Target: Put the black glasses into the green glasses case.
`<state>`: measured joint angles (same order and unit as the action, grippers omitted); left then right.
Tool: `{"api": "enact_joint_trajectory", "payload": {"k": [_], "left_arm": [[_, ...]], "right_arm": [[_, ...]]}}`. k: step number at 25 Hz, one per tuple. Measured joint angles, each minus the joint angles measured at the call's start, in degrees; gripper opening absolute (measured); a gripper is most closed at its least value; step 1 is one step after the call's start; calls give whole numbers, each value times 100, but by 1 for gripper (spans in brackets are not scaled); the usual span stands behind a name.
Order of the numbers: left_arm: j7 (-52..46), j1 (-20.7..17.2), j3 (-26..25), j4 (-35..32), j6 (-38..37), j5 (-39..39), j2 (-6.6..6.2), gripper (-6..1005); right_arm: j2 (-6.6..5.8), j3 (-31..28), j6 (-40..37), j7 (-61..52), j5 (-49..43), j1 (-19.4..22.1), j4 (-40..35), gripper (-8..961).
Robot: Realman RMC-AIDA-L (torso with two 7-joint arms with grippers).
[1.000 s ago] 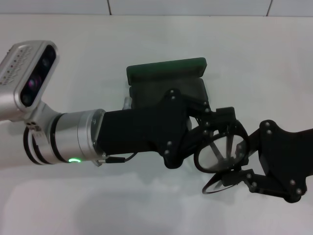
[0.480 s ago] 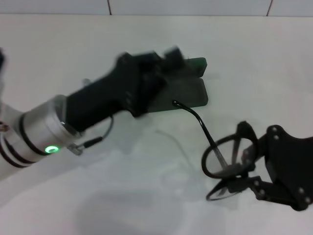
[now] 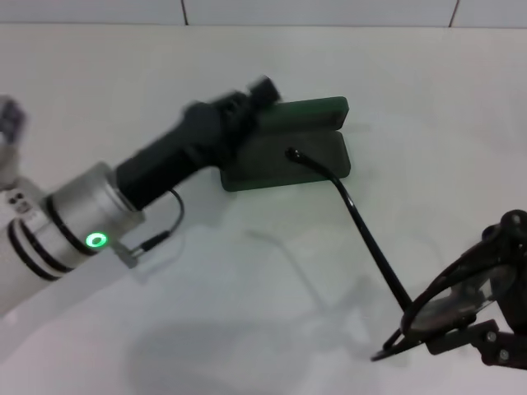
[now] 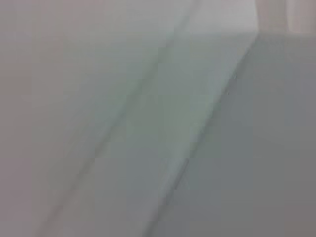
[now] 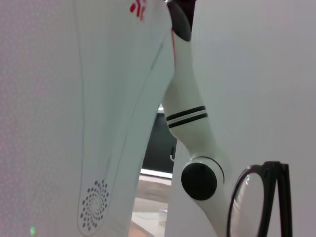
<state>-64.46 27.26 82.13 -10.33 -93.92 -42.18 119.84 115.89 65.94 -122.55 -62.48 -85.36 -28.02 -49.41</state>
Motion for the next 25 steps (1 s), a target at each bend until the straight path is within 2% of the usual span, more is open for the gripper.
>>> {"api": "enact_joint_trajectory", "payload": {"k": [6,16,25], "left_arm": [[-235,396,71,-101,-166,-731,-2,43],[-176,562,75,-370,-1103,-912,-6,43],[-73,584,123,-664,-1350,-1311,4,44]], "right_arm": [[-20,-24,351,25,-12,-16,-104,114],[-44,6,857,59,-197,-126,268,114],[-37,2,1038,61,-209,-139,283,114]]}}
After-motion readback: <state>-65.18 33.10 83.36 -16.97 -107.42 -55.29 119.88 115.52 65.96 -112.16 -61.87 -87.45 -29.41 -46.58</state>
